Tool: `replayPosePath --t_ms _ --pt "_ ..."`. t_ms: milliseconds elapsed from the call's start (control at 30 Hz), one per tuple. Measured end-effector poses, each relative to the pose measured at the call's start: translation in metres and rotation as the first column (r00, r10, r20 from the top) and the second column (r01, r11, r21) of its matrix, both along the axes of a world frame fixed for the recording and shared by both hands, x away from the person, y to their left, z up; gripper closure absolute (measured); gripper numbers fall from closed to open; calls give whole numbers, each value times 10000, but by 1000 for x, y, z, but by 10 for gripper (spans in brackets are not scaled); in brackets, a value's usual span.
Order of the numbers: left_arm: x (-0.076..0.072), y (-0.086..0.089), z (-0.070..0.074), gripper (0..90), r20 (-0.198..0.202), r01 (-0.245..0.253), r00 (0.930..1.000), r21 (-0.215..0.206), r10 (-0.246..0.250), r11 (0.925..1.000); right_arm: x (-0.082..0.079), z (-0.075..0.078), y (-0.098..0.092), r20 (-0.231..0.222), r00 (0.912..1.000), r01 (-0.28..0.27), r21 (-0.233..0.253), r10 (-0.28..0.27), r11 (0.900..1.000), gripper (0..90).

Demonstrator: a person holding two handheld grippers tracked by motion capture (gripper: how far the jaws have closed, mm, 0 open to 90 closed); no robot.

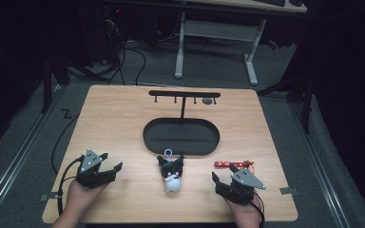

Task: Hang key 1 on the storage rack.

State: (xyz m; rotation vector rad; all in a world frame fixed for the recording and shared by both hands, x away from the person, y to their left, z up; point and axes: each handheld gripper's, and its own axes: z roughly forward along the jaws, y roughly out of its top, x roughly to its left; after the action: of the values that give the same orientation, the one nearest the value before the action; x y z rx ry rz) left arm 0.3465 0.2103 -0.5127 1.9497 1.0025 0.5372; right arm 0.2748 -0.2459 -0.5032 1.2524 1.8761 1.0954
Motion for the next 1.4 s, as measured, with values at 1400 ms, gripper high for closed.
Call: replayPosePath --t_ms 1400 --pt "-8 -16 -3 314 430 798 9957 542 -822 9953 5 -9 1 -775 9968 -284 -926 212 9953 213"
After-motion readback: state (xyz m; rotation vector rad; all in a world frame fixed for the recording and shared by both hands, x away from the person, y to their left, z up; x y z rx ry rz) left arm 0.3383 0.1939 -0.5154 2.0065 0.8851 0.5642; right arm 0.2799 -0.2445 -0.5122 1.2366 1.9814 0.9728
